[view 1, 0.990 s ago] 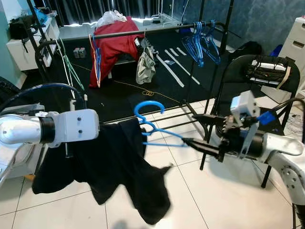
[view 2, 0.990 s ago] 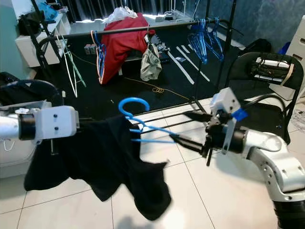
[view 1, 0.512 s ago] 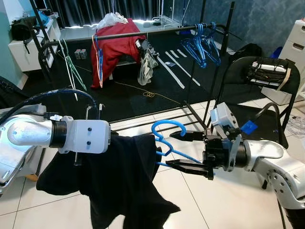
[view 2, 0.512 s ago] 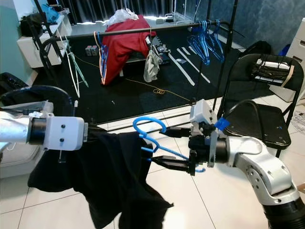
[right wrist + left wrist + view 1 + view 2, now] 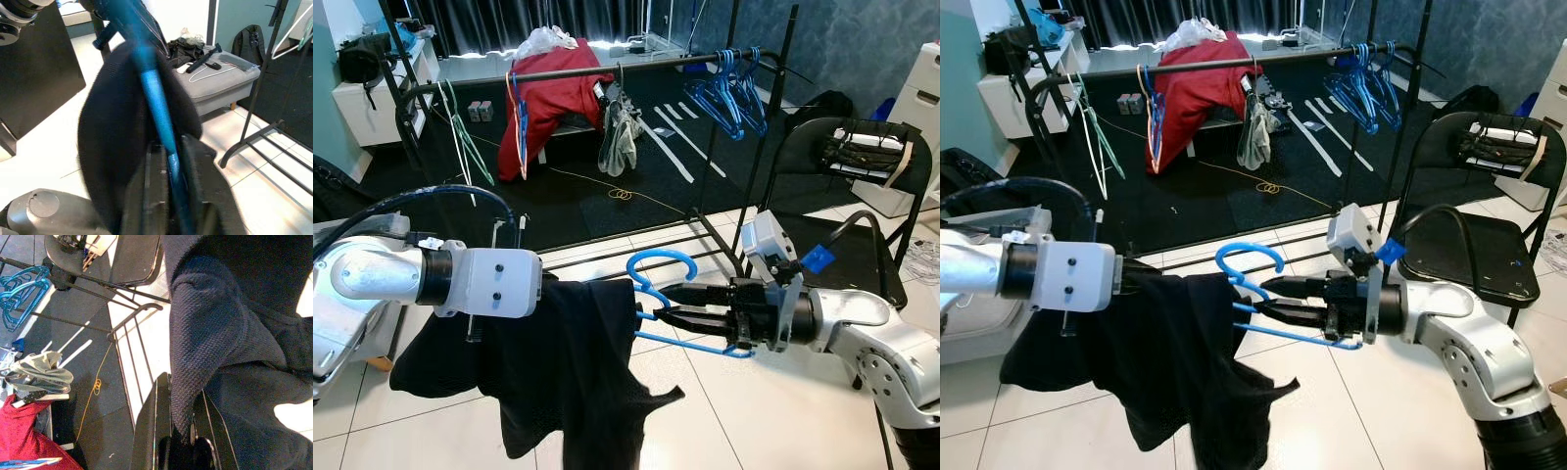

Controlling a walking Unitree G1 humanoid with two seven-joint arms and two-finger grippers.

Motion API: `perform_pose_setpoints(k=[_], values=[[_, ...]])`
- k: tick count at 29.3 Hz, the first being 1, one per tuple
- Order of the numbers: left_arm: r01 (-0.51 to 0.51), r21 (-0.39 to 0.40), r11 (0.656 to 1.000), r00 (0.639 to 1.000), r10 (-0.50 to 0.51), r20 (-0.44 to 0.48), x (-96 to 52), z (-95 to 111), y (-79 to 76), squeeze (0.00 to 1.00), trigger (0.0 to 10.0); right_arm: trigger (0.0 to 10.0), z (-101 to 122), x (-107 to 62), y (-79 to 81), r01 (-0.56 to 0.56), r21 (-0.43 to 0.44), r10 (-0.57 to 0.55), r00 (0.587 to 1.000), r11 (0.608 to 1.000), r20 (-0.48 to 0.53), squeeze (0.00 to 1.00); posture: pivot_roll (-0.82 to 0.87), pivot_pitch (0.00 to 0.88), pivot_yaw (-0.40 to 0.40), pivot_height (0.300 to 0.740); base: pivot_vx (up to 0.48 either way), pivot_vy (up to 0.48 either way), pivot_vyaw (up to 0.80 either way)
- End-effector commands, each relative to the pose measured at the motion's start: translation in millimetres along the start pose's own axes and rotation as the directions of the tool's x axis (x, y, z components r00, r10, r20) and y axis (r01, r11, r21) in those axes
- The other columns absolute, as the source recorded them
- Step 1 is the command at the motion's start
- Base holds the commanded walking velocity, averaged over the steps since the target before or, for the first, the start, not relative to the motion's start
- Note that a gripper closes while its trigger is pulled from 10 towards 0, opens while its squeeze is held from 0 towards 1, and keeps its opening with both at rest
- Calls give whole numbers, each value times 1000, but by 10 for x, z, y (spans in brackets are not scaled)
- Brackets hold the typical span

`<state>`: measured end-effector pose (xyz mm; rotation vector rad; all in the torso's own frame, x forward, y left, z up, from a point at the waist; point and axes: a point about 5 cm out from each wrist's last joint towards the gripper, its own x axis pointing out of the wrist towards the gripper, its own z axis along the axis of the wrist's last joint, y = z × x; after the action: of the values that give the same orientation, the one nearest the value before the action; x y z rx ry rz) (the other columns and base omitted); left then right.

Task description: Hang hanger

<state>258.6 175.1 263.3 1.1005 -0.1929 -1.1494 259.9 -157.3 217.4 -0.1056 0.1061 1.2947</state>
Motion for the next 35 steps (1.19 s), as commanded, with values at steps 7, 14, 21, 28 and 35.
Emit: perform_pose_setpoints(k=[7,14,21,28,35], values=[[25,41,999,999,-27,45,39,81,21,0,10000,0,16,-51,-48,52,-17,-52,999,999,-16,0,-81,6,55,740,0,0,0],[54,5,999,995,-55,83,30,130,29,16,10000,0,14,-56,-56,78,-24,-78,997,997,-18,0,-79,14,60,740,0,0,0],[-10,-149,989,982,38,185,-89,172,197,1000,10000,0,44,-72,-67,88,-32,-88,996,996,-6,0,-77,18,61,740,0,0,0],[-224,-308,925,907,314,282,-273,110,453,1000,10000,0,171,-108,-122,111,-44,-108,992,993,62,0,-83,20,67,740,0,0,0],[-513,-525,679,708,681,189,-512,-274,566,1000,10000,0,456,-175,-98,73,-36,-63,971,997,230,0,-88,23,66,740,0,0,0]])
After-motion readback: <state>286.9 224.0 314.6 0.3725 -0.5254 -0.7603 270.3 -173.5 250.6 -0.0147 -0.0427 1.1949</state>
